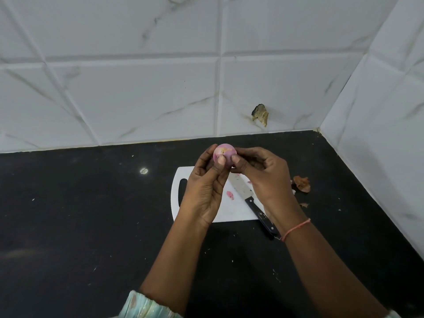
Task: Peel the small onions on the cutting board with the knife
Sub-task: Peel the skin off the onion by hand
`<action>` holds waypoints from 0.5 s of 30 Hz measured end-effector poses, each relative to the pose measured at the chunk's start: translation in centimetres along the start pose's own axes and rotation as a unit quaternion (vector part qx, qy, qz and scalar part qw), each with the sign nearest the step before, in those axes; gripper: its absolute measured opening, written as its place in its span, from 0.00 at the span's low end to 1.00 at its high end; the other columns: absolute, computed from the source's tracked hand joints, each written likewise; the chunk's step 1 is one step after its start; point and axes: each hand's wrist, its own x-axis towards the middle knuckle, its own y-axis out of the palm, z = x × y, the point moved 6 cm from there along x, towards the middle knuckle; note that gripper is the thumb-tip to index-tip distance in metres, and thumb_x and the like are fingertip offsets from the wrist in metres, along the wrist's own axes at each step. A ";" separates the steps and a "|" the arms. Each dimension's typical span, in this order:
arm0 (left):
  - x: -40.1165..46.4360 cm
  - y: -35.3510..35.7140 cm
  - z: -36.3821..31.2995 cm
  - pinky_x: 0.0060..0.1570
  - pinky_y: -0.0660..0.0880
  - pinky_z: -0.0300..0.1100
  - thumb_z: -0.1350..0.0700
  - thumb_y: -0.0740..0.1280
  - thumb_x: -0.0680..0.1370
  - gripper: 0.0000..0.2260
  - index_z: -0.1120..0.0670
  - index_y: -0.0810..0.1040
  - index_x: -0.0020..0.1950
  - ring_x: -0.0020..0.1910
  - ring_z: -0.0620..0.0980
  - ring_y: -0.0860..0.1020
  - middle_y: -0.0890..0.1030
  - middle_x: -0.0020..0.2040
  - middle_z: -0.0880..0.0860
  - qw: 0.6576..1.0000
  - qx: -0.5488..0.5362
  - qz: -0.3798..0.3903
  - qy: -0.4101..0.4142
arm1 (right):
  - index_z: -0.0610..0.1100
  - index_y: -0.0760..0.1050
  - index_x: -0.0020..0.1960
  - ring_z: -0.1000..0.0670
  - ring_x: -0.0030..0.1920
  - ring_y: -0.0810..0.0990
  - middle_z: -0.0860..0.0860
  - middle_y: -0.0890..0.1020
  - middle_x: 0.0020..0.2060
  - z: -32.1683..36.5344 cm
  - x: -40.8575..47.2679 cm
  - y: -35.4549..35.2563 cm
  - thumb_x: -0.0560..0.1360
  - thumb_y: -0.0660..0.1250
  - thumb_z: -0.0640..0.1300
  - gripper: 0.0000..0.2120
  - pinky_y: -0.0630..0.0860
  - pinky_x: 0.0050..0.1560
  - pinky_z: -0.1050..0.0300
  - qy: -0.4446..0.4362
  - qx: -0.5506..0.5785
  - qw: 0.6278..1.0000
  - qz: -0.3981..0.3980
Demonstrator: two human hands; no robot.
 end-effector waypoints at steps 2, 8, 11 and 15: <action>0.1 0.0 0.0 0.54 0.81 0.41 0.62 0.72 0.69 0.26 0.64 0.73 0.67 0.55 0.54 0.83 0.81 0.61 0.63 1.000 0.002 -0.005 0.015 | 0.48 0.82 0.49 0.55 0.45 0.85 0.54 0.86 0.42 -0.1 -0.2 -0.2 0.73 0.73 0.39 0.07 0.80 0.46 0.65 0.002 0.008 1.000 -0.022; 0.1 0.3 -0.3 0.56 0.81 0.43 0.61 0.74 0.67 0.19 0.60 0.76 0.56 0.55 0.55 0.82 0.78 0.60 0.63 0.998 0.027 0.018 0.059 | 0.54 0.81 0.45 0.60 0.41 0.84 0.63 0.84 0.36 0.1 -0.2 -0.4 0.72 0.74 0.43 0.06 0.78 0.42 0.69 -0.005 -0.032 0.999 -0.041; 0.1 0.2 -0.5 0.57 0.80 0.43 0.63 0.72 0.69 0.16 0.59 0.77 0.55 0.55 0.56 0.82 0.79 0.59 0.62 0.996 0.054 0.023 0.067 | 0.51 0.82 0.45 0.57 0.41 0.84 0.58 0.85 0.38 0.2 0.0 -0.6 0.73 0.74 0.42 0.04 0.80 0.43 0.65 -0.015 -0.056 0.997 -0.053; 0.1 0.1 -0.6 0.54 0.81 0.41 0.59 0.76 0.64 0.21 0.59 0.78 0.55 0.54 0.55 0.83 0.81 0.57 0.61 0.995 0.073 0.022 0.068 | 0.48 0.82 0.46 0.55 0.39 0.85 0.54 0.85 0.39 0.1 0.1 -0.6 0.74 0.73 0.41 0.03 0.81 0.42 0.63 -0.033 -0.091 0.993 -0.063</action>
